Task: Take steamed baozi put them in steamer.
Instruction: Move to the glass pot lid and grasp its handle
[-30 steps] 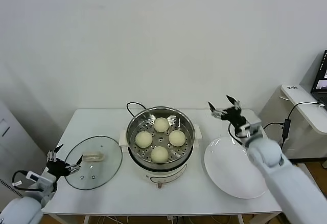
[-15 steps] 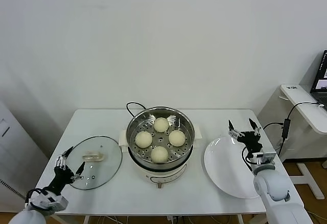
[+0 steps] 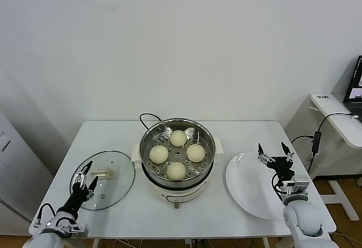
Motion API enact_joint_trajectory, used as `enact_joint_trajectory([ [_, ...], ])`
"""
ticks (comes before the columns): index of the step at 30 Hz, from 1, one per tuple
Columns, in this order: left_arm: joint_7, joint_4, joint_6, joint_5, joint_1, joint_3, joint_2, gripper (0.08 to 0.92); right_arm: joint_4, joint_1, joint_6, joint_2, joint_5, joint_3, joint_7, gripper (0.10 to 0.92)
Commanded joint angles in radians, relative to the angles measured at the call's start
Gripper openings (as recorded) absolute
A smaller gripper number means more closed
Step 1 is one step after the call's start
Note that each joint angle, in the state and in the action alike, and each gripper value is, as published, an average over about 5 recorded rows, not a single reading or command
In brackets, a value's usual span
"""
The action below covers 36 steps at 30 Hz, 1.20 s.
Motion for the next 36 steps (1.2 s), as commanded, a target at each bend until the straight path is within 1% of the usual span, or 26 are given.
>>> enact_joint_trajectory([
  [1,-0.034,0.075,0.011,0.232,-0.05,0.005,-0.089,0.823,-0.004,-0.02,0.012,0.021,-0.031,0.024,-0.012,0.823],
  [10,-0.037,0.118,0.032,0.24,-0.089,0.005,-0.127,0.823,-0.004,-0.026,0.019,0.022,-0.039,0.027,-0.021,0.823],
  [26,-0.053,0.222,0.036,0.238,-0.181,0.0,-0.181,0.821,-0.001,-0.04,0.029,0.039,-0.053,0.03,-0.03,0.823],
  [29,-0.05,0.221,0.035,0.236,-0.183,-0.001,-0.185,0.775,0.0,-0.04,0.029,0.04,-0.053,0.03,-0.03,0.823],
  [36,-0.044,0.183,0.028,0.228,-0.162,0.0,-0.184,0.577,0.001,-0.038,0.028,0.038,-0.053,0.033,-0.029,0.823],
])
